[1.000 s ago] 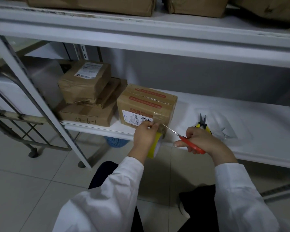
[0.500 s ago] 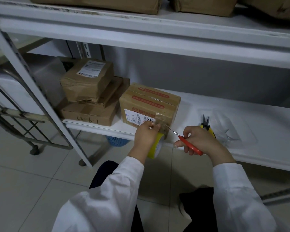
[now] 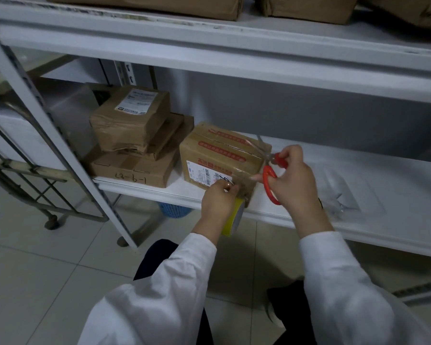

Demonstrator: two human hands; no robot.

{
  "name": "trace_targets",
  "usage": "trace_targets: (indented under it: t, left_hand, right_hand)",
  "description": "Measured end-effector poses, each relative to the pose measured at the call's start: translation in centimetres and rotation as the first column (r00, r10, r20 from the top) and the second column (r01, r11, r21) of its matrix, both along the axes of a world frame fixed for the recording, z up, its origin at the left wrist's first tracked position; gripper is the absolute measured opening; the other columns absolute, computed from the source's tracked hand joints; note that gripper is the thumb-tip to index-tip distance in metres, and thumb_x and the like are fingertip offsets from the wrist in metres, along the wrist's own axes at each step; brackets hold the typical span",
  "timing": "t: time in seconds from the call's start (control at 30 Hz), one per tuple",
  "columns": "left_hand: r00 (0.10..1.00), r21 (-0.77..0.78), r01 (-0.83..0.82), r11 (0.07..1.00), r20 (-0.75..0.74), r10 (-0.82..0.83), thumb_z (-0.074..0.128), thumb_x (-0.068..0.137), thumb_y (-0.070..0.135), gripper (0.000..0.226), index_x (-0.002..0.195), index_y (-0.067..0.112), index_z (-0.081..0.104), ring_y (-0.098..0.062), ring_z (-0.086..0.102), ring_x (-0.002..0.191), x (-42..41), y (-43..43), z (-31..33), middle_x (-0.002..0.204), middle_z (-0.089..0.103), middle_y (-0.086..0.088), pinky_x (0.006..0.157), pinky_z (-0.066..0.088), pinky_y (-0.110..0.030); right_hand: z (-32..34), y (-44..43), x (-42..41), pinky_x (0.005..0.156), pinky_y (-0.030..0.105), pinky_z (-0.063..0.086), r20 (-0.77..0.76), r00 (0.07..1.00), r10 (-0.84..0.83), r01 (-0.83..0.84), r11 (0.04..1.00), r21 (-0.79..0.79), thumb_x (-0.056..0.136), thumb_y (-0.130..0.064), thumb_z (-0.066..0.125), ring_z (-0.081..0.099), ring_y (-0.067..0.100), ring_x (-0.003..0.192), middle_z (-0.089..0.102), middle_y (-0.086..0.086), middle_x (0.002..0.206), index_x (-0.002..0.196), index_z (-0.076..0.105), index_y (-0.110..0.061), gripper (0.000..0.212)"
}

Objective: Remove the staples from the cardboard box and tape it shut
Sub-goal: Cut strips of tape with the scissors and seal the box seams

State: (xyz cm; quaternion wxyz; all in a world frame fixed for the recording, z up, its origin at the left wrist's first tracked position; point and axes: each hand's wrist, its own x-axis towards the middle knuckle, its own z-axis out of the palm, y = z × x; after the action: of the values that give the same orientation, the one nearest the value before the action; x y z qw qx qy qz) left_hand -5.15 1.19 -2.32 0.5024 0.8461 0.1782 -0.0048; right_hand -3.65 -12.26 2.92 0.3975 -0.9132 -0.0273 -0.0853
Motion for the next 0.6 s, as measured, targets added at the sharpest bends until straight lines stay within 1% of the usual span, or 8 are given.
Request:
trace_targets:
  t: [0.07, 0.13, 0.2, 0.33, 0.43, 0.47, 0.53, 0.6]
  left_hand:
    - [1.0, 0.005, 0.001, 1.0, -0.004, 0.0, 0.047, 0.095, 0.032, 0.03, 0.106, 0.009, 0.063, -0.032, 0.055, 0.105, 0.0, 0.0, 0.0, 0.113, 0.063, -0.014, 0.078, 0.037, -0.029]
    - [1.0, 0.019, -0.002, 1.0, -0.014, 0.002, 0.045, 0.096, 0.032, 0.03, 0.106, 0.009, 0.062, -0.031, 0.055, 0.105, 0.0, 0.0, 0.2, 0.113, 0.063, -0.014, 0.078, 0.036, -0.028]
    - [1.0, 0.033, 0.0, 0.999, -0.017, 0.001, 0.043, 0.097, 0.031, 0.031, 0.109, 0.01, 0.061, -0.029, 0.055, 0.105, 0.0, 0.1, 0.3, 0.116, 0.062, -0.013, 0.079, 0.036, -0.027]
    - [1.0, 0.064, 0.027, 0.998, -0.009, -0.027, 0.042, 0.097, 0.032, 0.03, 0.109, 0.012, 0.061, -0.021, 0.052, 0.096, 0.1, 0.3, 0.5, 0.115, 0.062, -0.01, 0.078, 0.034, -0.027]
    - [0.998, 0.121, 0.039, 0.992, -0.049, -0.034, 0.043, 0.096, 0.029, 0.027, 0.104, 0.012, 0.062, -0.028, 0.056, 0.102, 0.6, 0.8, 0.1, 0.111, 0.063, -0.011, 0.077, 0.038, -0.028]
    - [0.997, 0.127, 0.038, 0.991, -0.069, -0.029, 0.044, 0.096, 0.029, 0.027, 0.104, 0.011, 0.062, -0.03, 0.057, 0.104, 0.6, 1.1, -0.4, 0.113, 0.064, -0.013, 0.079, 0.041, -0.03]
    - [0.996, 0.073, 0.03, 0.997, -0.086, -0.024, 0.049, 0.095, 0.027, 0.027, 0.107, 0.008, 0.063, -0.032, 0.057, 0.109, 0.3, 1.8, -1.3, 0.117, 0.064, -0.014, 0.087, 0.043, -0.032]
    - [0.997, 0.003, 0.026, 1.0, -0.067, -0.026, 0.053, 0.093, 0.024, 0.024, 0.106, 0.007, 0.065, -0.031, 0.057, 0.11, -0.2, 2.3, -2.1, 0.114, 0.066, -0.014, 0.091, 0.045, -0.034]
  right_hand:
    - [-1.0, 1.5, 1.0, 0.081, 0.039, 0.051, 0.049, 0.999, 0.004, -0.001, 0.999, -0.051, 0.068, -0.036, 0.082, 0.058, 0.023, 0.101, 0.061, 0.001, 0.107, 0.103, 0.04, -0.022, 0.056]
    - [-2.0, 2.8, 1.8, 0.074, 0.035, 0.049, 0.069, 0.997, 0.036, -0.029, 0.996, -0.089, 0.07, -0.033, 0.08, 0.058, 0.023, 0.097, 0.059, 0.0, 0.102, 0.103, 0.042, -0.021, 0.052]
    - [-3.1, 3.7, 2.3, 0.068, 0.028, 0.045, 0.089, 0.995, 0.047, -0.036, 0.991, -0.13, 0.077, -0.028, 0.074, 0.06, 0.024, 0.094, 0.063, 0.003, 0.103, 0.105, 0.044, -0.02, 0.042]
    - [-4.2, 3.9, 2.9, 0.066, 0.025, 0.042, 0.125, 0.992, 0.021, 0.001, 0.985, -0.172, 0.082, -0.024, 0.069, 0.062, 0.025, 0.09, 0.065, 0.005, 0.101, 0.103, 0.047, -0.019, 0.03]
    - [-4.1, 3.3, 3.3, 0.067, 0.025, 0.04, 0.084, 0.996, 0.036, -0.024, 0.989, -0.148, 0.083, -0.023, 0.069, 0.06, 0.022, 0.088, 0.063, 0.003, 0.1, 0.099, 0.043, -0.022, 0.03]
    - [-4.0, 3.0, 3.4, 0.067, 0.026, 0.041, 0.074, 0.996, 0.049, -0.039, 0.99, -0.139, 0.083, -0.022, 0.069, 0.06, 0.023, 0.088, 0.063, 0.003, 0.1, 0.096, 0.04, -0.023, 0.032]
    - [-3.8, 2.5, 3.6, 0.069, 0.027, 0.042, 0.07, 0.995, 0.077, -0.066, 0.987, -0.148, 0.082, -0.018, 0.07, 0.06, 0.024, 0.09, 0.062, 0.002, 0.1, 0.094, 0.038, -0.024, 0.035]
    - [-3.8, 2.3, 3.8, 0.07, 0.028, 0.042, 0.062, 0.994, 0.087, -0.077, 0.986, -0.146, 0.081, -0.018, 0.07, 0.06, 0.024, 0.091, 0.061, 0.001, 0.101, 0.094, 0.037, -0.023, 0.036]
